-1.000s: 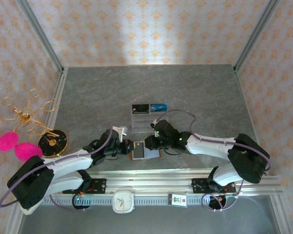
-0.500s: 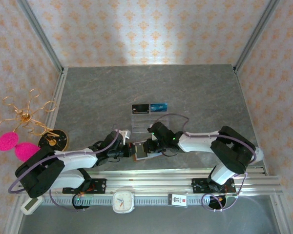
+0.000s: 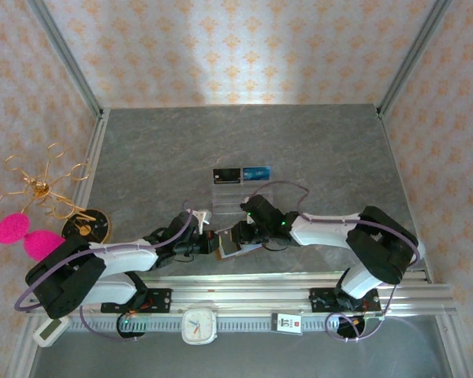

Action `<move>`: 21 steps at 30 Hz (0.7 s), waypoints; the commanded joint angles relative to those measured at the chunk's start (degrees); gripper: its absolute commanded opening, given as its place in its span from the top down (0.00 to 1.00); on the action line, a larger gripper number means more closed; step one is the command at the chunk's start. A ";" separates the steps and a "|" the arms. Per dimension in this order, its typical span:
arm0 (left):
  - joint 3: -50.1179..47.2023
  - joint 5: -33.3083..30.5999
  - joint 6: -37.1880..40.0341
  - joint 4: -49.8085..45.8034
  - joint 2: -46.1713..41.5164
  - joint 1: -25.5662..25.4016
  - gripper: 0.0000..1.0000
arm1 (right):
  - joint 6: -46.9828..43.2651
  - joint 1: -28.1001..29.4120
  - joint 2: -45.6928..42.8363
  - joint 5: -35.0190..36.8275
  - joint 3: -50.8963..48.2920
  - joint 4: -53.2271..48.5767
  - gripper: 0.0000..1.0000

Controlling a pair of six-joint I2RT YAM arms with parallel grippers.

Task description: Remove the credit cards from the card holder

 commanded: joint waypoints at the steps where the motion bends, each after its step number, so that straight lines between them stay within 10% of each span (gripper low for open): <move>1: -0.34 -0.98 0.71 -4.70 -0.36 0.76 1.00 | -1.59 -0.17 -1.74 -1.06 -0.29 0.85 0.74; 21: 3.83 -3.56 1.51 -10.36 -3.52 -2.32 1.00 | -3.07 -0.52 0.63 -1.29 -0.33 0.66 0.76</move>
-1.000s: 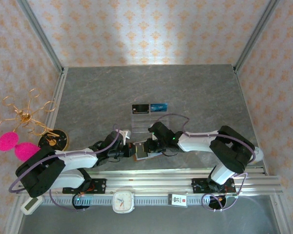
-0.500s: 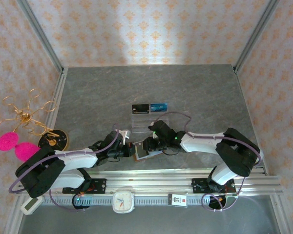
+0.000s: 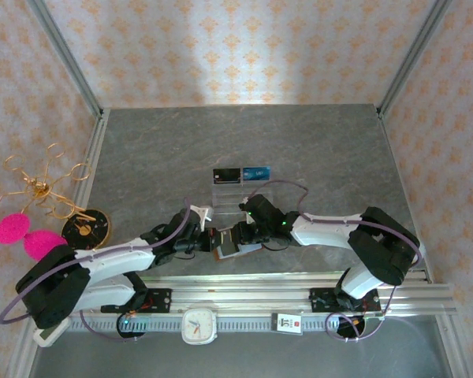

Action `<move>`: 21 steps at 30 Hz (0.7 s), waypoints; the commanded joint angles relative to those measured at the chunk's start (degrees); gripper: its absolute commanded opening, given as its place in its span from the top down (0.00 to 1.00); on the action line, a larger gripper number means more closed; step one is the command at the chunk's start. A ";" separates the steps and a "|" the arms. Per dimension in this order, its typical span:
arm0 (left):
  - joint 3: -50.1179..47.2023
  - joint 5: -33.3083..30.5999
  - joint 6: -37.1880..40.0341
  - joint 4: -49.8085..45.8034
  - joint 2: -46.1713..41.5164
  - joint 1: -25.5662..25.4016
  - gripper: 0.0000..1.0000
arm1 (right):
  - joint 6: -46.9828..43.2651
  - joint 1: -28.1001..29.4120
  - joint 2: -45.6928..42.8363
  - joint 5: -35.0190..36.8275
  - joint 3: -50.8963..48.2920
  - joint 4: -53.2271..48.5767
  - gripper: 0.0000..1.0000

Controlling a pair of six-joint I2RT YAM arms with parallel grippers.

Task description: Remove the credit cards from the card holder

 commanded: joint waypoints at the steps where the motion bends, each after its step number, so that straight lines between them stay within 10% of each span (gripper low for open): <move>1: -0.61 -2.77 0.72 -1.74 1.69 -0.24 1.00 | -0.76 -0.65 1.08 -0.17 -0.48 0.81 0.76; 21: -1.22 -2.59 1.45 1.19 8.94 -0.28 1.00 | 0.17 -1.73 3.94 -2.58 -2.76 3.09 0.90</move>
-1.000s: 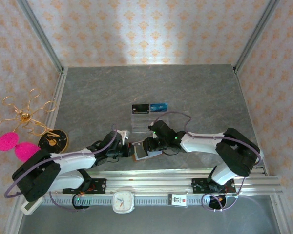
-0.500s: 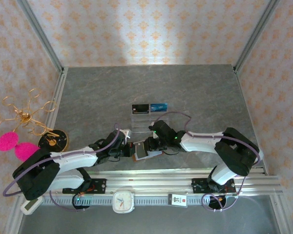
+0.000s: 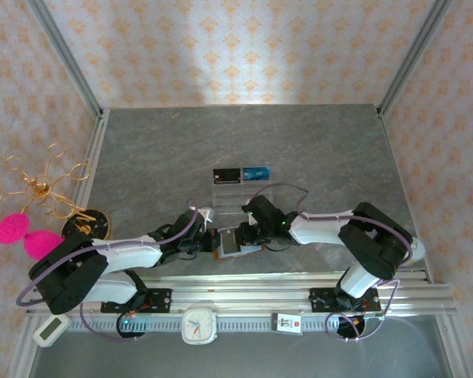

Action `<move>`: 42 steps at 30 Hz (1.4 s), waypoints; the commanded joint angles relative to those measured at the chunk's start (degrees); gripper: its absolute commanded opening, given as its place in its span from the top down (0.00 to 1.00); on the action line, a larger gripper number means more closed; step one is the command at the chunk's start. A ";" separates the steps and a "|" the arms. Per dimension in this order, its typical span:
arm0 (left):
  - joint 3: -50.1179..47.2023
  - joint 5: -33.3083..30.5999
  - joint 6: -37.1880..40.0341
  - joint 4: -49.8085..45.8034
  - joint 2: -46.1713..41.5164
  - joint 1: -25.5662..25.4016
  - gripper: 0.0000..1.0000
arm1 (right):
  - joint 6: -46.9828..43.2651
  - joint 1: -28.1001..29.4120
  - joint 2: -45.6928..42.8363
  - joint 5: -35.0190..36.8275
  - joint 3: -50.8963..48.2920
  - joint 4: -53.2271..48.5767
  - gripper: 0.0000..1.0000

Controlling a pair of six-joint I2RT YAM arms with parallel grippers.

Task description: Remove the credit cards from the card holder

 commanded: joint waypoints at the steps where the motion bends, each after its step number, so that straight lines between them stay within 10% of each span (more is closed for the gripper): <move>1: -0.99 0.31 0.75 -3.17 1.86 -0.32 1.00 | 0.17 -0.02 0.20 0.53 -1.42 0.22 0.93; 15: 2.10 -0.81 1.73 -4.08 -7.54 1.28 1.00 | 3.41 -1.62 -5.26 3.32 -5.55 -0.65 1.00; 21: 6.01 0.42 0.83 -0.46 0.97 -4.17 1.00 | 3.14 -1.61 -5.35 1.91 -5.41 0.65 1.00; 26: 4.57 -2.63 -0.91 -1.69 2.32 -3.97 1.00 | 3.56 -1.63 -6.24 0.65 -5.06 0.99 0.82; 42: 2.44 -2.23 -0.38 -2.27 -0.36 -2.01 1.00 | 3.76 -1.71 -2.32 -2.03 -2.36 0.35 0.79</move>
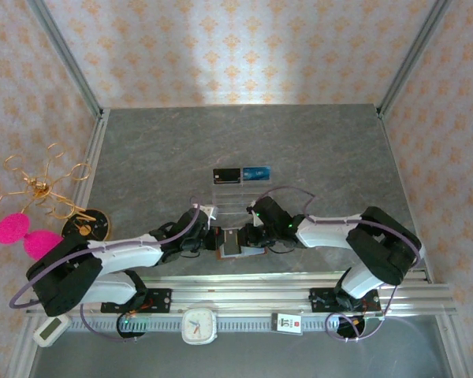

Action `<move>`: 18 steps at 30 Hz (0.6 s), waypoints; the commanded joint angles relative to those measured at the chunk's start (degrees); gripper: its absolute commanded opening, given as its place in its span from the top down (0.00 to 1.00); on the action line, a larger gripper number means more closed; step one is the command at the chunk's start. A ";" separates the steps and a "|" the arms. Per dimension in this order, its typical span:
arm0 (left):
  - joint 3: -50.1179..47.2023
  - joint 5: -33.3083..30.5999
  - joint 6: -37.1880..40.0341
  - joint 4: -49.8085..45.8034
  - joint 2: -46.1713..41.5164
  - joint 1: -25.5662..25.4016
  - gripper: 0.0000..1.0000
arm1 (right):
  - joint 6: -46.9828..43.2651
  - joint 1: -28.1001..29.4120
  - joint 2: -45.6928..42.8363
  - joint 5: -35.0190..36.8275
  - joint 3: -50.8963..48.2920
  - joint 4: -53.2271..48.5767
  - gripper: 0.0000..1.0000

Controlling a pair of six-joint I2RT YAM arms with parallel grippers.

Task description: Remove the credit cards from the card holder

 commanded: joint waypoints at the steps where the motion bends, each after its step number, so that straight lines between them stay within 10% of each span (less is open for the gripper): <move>1: -0.60 -0.10 0.14 0.65 1.23 0.13 1.00 | 0.69 -0.33 1.45 2.26 1.39 -2.50 0.79; 18: -2.77 0.76 -0.03 0.10 2.31 0.56 1.00 | 3.01 -2.42 -1.60 -0.62 0.98 -6.23 1.00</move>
